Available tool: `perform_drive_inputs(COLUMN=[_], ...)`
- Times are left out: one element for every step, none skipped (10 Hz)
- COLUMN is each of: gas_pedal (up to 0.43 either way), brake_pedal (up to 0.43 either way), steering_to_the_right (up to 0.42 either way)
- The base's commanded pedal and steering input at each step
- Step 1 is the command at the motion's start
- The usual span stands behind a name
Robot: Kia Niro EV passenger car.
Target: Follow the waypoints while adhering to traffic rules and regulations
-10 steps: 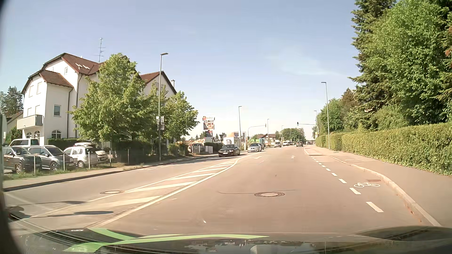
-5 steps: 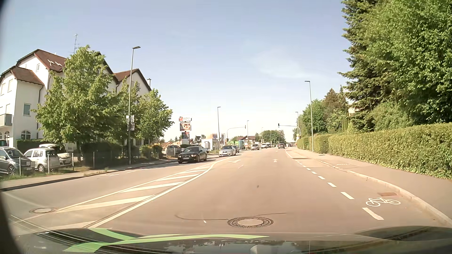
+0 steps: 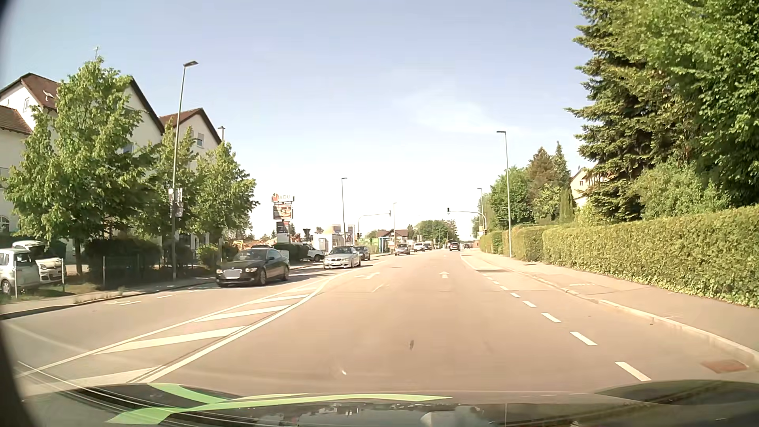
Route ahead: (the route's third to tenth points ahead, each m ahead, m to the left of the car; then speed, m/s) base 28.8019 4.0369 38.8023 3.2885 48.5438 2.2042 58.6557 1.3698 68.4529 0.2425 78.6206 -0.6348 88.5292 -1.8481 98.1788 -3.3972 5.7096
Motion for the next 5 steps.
perform_drive_inputs(gas_pedal=[0.197, 0.197, 0.197, 0.197, 0.197], brake_pedal=[0.000, 0.000, 0.000, 0.000, 0.000], steering_to_the_right=[0.061, 0.055, 0.039, 0.023, 0.016])
